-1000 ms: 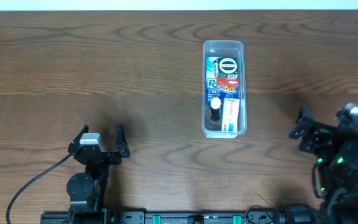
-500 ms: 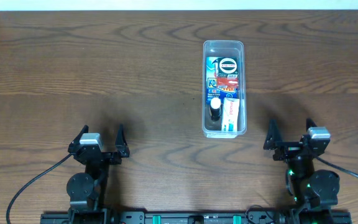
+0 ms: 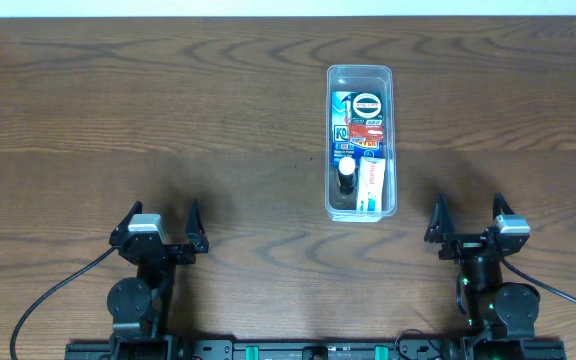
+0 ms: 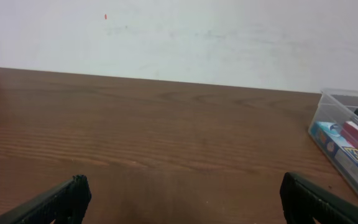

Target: Pack container

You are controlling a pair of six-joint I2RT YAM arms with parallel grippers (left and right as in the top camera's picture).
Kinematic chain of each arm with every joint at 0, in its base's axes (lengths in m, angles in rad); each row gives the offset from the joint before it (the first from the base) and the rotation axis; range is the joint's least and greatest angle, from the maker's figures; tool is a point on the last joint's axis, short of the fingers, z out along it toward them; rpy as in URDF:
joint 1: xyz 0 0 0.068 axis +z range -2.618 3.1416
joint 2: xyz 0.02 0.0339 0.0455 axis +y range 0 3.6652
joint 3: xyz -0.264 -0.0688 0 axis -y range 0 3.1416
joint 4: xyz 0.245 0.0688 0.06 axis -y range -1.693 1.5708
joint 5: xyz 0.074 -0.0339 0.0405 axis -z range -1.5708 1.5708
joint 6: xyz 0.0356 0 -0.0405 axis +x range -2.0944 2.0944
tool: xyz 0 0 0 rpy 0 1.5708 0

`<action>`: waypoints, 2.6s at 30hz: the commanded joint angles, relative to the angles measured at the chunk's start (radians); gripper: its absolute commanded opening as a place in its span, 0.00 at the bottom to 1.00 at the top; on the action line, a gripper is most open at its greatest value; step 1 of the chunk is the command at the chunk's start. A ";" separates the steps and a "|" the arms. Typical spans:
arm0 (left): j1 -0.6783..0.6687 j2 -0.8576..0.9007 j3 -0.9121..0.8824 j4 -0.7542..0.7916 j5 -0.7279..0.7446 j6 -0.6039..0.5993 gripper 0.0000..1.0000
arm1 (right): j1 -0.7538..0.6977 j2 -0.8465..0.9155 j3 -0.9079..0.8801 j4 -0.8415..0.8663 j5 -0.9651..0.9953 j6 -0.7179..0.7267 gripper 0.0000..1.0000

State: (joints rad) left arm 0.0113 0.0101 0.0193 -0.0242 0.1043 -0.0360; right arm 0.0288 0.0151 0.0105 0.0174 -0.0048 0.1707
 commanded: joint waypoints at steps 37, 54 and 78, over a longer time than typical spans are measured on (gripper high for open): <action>0.003 -0.006 -0.015 -0.036 0.012 0.006 0.98 | -0.035 -0.010 -0.005 -0.092 -0.003 -0.101 0.99; 0.003 -0.006 -0.015 -0.036 0.012 0.006 0.98 | -0.035 -0.010 -0.005 -0.092 -0.003 -0.101 0.99; 0.003 -0.006 -0.015 -0.036 0.012 0.006 0.98 | -0.035 -0.010 -0.005 -0.092 -0.003 -0.101 0.99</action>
State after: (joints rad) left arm 0.0113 0.0101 0.0193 -0.0242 0.1043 -0.0360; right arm 0.0029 0.0120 0.0078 -0.0708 -0.0048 0.0860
